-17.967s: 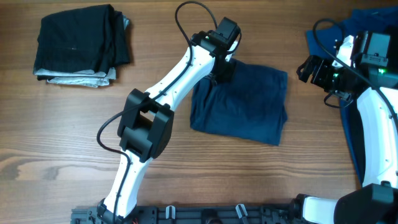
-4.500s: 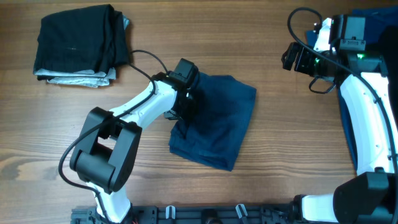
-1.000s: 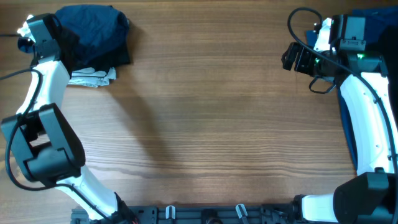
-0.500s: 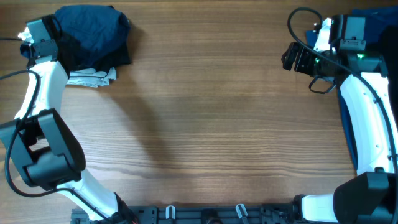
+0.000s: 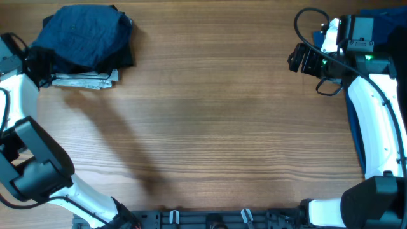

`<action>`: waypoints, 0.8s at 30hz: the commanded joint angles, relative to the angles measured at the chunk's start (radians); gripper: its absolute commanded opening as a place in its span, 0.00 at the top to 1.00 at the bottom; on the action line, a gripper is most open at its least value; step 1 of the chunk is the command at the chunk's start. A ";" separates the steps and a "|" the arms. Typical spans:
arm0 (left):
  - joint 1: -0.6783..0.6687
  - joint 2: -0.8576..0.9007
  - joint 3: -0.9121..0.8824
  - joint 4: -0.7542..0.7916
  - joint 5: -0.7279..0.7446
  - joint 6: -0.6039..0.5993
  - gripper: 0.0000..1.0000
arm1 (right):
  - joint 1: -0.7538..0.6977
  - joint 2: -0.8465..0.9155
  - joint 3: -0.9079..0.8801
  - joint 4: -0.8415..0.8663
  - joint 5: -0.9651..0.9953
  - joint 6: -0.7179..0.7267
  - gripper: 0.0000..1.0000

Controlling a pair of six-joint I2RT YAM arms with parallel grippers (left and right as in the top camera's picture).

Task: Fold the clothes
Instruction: 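Lower the shorts onto the stack and open the left gripper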

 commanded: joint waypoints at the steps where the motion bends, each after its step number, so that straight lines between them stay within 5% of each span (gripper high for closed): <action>1: -0.017 0.063 -0.026 0.064 0.059 -0.029 0.33 | 0.000 0.008 -0.007 0.002 0.021 0.012 0.00; 6: -0.015 0.135 -0.029 0.110 0.081 -0.043 0.34 | 0.000 0.008 -0.007 0.002 0.021 0.012 0.00; 7: -0.014 0.141 -0.029 0.106 0.070 -0.043 0.39 | 0.000 0.008 -0.007 0.002 0.020 0.012 0.00; 9: -0.013 0.139 -0.029 0.122 0.050 0.023 0.62 | 0.000 0.008 -0.007 0.002 0.021 0.012 0.00; 16: -0.018 -0.023 -0.028 0.156 -0.036 0.247 0.83 | 0.000 0.008 -0.007 0.002 0.020 0.011 0.00; 24: -0.048 -0.038 -0.029 0.091 -0.173 0.327 0.79 | 0.000 0.008 -0.007 0.002 0.020 0.012 0.00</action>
